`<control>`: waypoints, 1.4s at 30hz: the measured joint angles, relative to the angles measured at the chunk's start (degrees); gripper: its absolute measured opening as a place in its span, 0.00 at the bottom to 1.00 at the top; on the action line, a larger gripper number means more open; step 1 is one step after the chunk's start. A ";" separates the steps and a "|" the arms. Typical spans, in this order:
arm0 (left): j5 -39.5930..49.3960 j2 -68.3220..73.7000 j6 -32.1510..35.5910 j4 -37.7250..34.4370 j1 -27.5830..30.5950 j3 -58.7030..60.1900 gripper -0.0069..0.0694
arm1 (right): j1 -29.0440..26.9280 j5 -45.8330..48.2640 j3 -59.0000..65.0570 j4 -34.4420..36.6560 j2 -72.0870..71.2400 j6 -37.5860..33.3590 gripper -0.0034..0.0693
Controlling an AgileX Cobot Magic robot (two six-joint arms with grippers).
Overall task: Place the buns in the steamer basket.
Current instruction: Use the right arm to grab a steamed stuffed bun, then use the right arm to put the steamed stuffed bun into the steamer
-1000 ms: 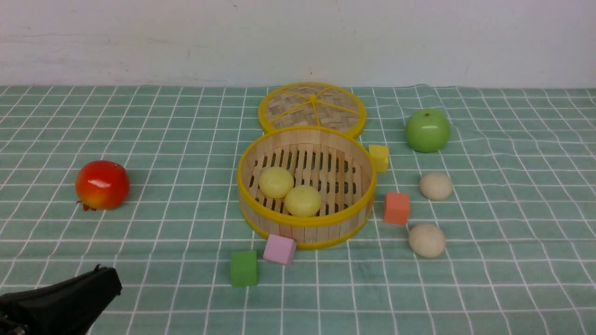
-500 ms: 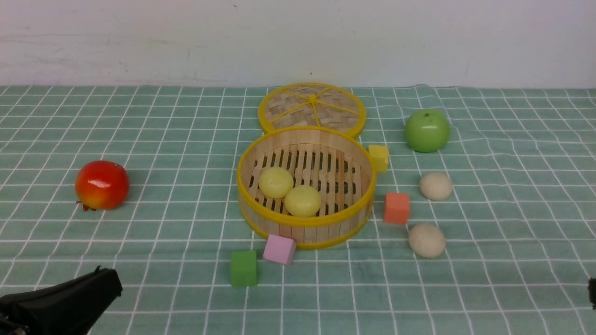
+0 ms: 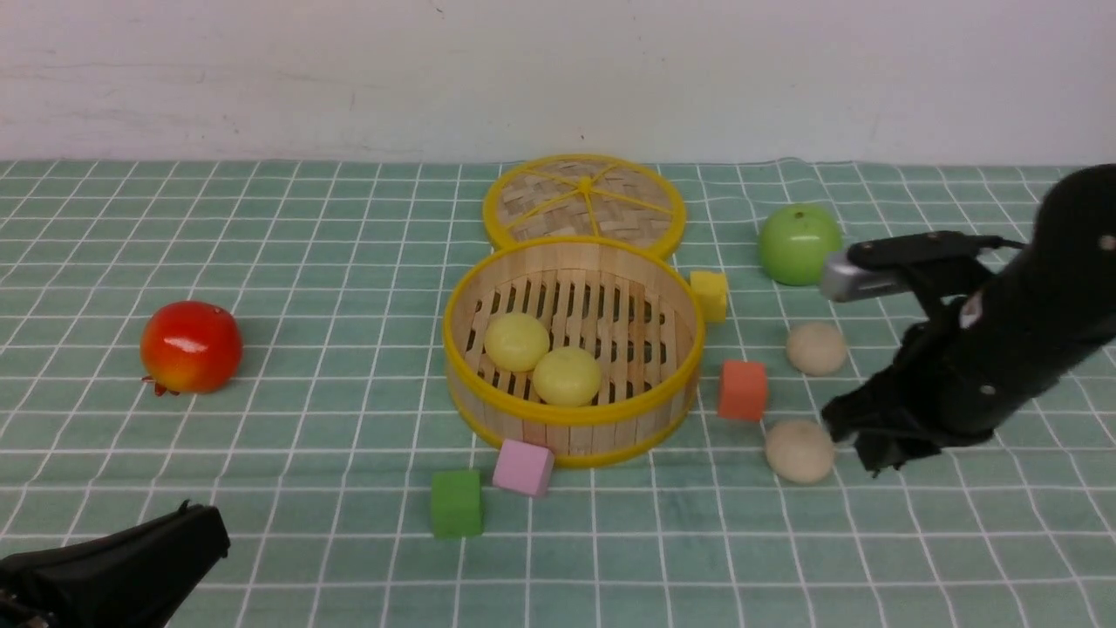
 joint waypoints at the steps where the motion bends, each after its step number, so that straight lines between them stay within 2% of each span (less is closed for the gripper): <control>1: 0.00 0.00 0.00 0.00 0.00 0.00 0.08 | 0.42 -0.75 -1.31 0.00 1.90 -0.11 0.31; 6: 0.00 0.00 0.00 0.00 0.00 0.00 0.08 | 0.87 -3.12 -6.02 0.07 8.67 -0.22 0.43; 18: 0.02 0.00 0.00 0.00 0.00 0.00 0.09 | 0.87 -9.40 -6.87 -0.33 12.40 1.08 0.45; 22: 0.02 0.00 0.00 0.00 0.00 0.00 0.09 | 0.87 -9.21 -6.87 -0.35 12.93 1.24 0.41; 30: 0.06 0.00 0.00 0.00 0.00 0.00 0.09 | 0.87 -8.40 -6.87 -0.45 13.10 0.62 0.27; 32: 0.06 0.00 0.00 0.00 0.00 0.00 0.09 | 0.87 -7.70 -6.87 -0.45 13.05 -0.75 0.16; 35: 0.06 0.00 0.00 0.00 0.00 0.00 0.09 | 0.87 -7.48 -6.87 -0.51 12.64 -2.14 0.05; 42: 0.06 0.00 0.00 0.00 0.00 0.00 0.09 | 0.99 -7.05 -6.87 -0.88 8.23 -2.93 0.04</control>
